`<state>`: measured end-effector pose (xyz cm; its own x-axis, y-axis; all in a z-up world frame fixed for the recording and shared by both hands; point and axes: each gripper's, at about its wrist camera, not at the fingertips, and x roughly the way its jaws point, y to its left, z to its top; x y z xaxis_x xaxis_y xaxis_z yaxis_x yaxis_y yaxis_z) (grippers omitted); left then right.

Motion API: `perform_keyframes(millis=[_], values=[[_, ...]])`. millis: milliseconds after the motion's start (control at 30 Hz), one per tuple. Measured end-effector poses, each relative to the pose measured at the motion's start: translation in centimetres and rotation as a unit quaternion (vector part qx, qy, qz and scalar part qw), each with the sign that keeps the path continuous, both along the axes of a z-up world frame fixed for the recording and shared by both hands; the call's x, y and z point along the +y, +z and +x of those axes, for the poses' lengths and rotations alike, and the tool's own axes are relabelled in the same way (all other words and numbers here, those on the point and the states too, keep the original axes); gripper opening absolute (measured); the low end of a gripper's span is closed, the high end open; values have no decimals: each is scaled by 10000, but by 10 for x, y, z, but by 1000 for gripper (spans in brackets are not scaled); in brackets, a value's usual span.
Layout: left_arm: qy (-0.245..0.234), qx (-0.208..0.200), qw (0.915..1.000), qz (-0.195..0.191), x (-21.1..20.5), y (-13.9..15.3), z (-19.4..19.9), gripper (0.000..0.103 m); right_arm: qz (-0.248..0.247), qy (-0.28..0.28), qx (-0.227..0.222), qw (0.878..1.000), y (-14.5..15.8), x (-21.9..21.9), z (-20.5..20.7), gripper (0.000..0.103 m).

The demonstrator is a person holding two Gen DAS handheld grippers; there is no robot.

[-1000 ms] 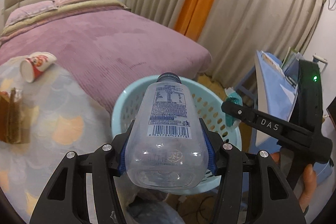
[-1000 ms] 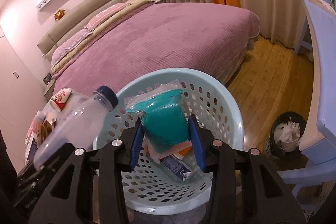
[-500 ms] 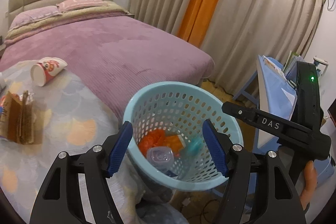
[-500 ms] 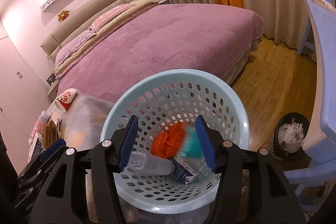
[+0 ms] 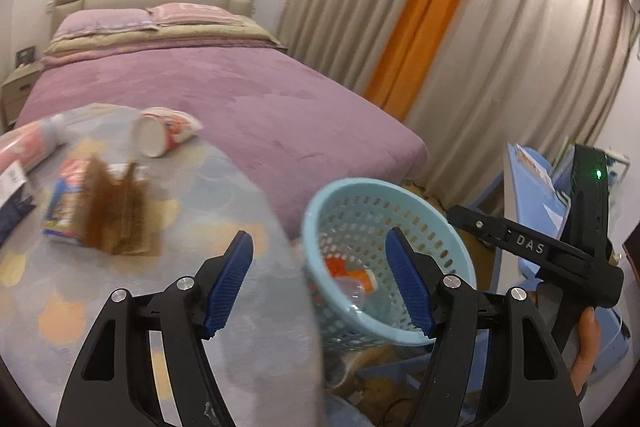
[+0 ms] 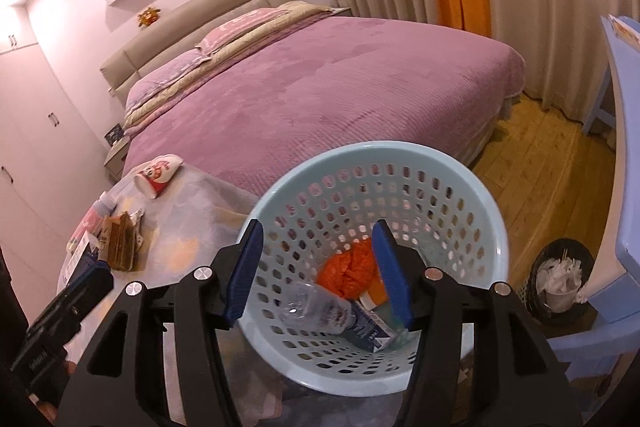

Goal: Collect trash
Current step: 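Grasp the white milk carton with the left tool while the right tool grasps the folded cardboard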

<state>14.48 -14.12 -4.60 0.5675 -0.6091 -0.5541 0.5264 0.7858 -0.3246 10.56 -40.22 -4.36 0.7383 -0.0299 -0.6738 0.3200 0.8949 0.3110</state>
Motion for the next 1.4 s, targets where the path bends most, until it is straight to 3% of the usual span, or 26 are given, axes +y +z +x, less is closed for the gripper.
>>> perform_keyframes(millis=[333,667,933,1133,1400], values=[[989,-59,9951,-59,101,11,17,69,-232,706,-36,9972,7,68,25,53],[1981,15,9802,4,199,8,41,69,-393,1560,11,9870,5,152,65,53],[2575,70,9648,524,264,-3,73,69,-400,2098,72,9769,-1,213,102,53],[2419,389,9669,717,283,-19,105,77,-155,2161,247,9759,-15,231,132,53],[2240,496,9689,927,275,-35,124,82,-46,2205,539,9739,-37,243,157,53]])
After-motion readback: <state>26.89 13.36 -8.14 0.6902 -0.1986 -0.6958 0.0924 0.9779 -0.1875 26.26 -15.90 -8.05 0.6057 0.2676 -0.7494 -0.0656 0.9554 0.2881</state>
